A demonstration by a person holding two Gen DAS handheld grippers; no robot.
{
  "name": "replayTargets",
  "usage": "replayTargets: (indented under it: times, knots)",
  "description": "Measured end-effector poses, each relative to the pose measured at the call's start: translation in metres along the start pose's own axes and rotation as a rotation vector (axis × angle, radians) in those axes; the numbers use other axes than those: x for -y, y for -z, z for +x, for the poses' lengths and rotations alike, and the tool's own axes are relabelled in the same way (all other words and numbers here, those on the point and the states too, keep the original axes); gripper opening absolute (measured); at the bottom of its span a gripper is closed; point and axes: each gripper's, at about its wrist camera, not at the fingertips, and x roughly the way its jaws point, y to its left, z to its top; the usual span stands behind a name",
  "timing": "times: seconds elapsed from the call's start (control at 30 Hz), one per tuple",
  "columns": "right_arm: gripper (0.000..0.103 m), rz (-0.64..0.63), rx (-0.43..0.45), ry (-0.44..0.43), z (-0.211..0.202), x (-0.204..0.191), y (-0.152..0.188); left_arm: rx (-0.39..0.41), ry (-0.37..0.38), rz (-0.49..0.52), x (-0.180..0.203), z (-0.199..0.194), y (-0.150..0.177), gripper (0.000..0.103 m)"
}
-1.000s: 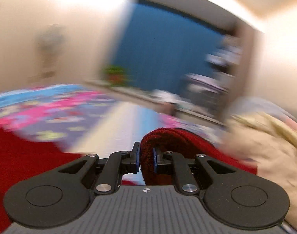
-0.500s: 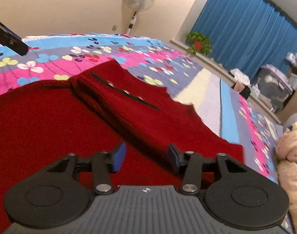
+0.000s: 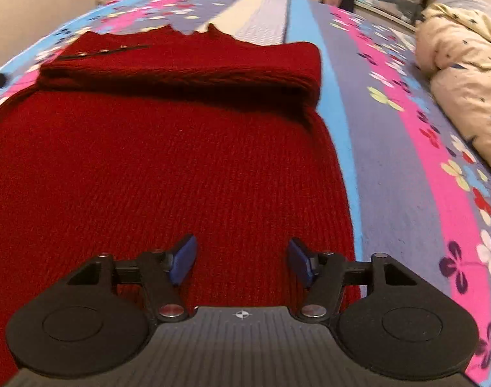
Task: Fold small clothes
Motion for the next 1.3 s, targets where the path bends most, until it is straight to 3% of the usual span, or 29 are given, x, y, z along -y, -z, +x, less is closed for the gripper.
replayTargets:
  times: [0.07, 0.17, 0.33, 0.43, 0.5, 0.67, 0.73, 0.87, 0.97, 1.03, 1.13, 1.2, 1.3]
  knots:
    - [0.068, -0.025, 0.013, -0.009, 0.001, 0.001, 0.006, -0.016, 0.040, -0.051, -0.003, 0.018, -0.005, 0.080]
    - [0.069, -0.006, 0.016, -0.029, -0.002, 0.006, 0.009, -0.024, 0.079, -0.134, -0.008, 0.042, -0.010, 0.083]
    - [0.070, -0.021, 0.027, -0.037, -0.006, 0.009, 0.010, -0.024, 0.081, -0.272, -0.030, 0.075, -0.020, 0.083]
    - [0.070, -0.024, 0.026, -0.033, -0.005, 0.009, 0.008, -0.013, 0.089, -0.302, -0.036, 0.085, -0.024, 0.082]
    - [0.070, -0.030, 0.027, -0.027, -0.004, 0.007, 0.007, 0.010, 0.056, -0.274, -0.032, 0.085, -0.030, 0.073]
    - [0.071, -0.037, 0.026, -0.019, -0.001, 0.004, 0.004, 0.020, -0.019, -0.248, -0.031, 0.077, -0.040, 0.024]
    - [0.071, -0.044, 0.026, -0.013, -0.001, 0.003, 0.003, 0.042, -0.006, -0.255, -0.035, 0.070, -0.044, 0.017]
    - [0.071, -0.055, 0.030, -0.006, 0.000, 0.000, 0.003, 0.168, -0.001, -0.219, -0.036, 0.049, -0.055, 0.010]
    - [0.071, -0.042, 0.029, -0.013, 0.001, 0.002, 0.003, 0.276, -0.038, -0.135, -0.035, 0.038, -0.062, 0.015]
    - [0.071, -0.040, 0.031, -0.014, 0.000, 0.002, 0.004, 0.220, -0.138, -0.154, -0.043, 0.047, -0.062, 0.013]
    - [0.071, -0.039, 0.032, -0.012, 0.000, 0.002, 0.004, 0.226, -0.137, -0.200, -0.055, 0.045, -0.061, 0.013]
    - [0.071, -0.039, 0.032, -0.012, 0.000, 0.002, 0.004, 0.234, -0.177, -0.196, -0.058, 0.044, -0.061, 0.013]
    - [0.071, -0.036, 0.032, -0.012, 0.000, 0.002, 0.005, 0.215, -0.072, -0.217, -0.054, 0.044, -0.060, 0.013]
